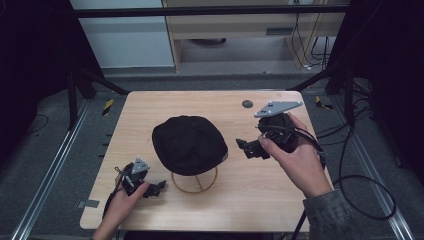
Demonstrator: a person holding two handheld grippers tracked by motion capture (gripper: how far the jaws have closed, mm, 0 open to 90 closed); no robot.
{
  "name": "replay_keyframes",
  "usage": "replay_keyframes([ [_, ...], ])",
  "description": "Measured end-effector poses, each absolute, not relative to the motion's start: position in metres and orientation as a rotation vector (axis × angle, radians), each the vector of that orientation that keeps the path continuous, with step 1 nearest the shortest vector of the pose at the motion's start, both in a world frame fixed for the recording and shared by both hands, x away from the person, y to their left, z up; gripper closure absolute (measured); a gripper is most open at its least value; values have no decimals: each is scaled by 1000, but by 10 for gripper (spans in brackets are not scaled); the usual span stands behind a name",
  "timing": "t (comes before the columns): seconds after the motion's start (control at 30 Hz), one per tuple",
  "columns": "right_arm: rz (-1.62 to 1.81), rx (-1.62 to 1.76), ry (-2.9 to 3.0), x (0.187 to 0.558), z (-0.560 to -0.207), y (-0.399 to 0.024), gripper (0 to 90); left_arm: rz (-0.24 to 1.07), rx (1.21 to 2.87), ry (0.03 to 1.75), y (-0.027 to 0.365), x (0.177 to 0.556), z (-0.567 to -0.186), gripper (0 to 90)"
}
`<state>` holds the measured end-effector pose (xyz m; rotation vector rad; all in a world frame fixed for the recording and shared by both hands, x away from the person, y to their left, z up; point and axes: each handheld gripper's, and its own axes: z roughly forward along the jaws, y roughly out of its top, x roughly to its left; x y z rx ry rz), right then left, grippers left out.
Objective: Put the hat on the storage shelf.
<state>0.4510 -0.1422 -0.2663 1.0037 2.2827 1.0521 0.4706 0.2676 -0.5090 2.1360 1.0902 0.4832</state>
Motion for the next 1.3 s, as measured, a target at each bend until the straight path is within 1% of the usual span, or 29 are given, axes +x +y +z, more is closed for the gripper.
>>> replay_keyframes([
  [0.4,1030,1053,2260,445,-291,-162,64,484,2138,1091,268,471,-509,0],
  [0.77,992,1079,2255,439,-329,-174,64,482,2142,1091,268,470,-509,0],
  [1.3,1023,1219,2217,443,-369,-202,70,482,2141,1092,268,470,-509,0],
])
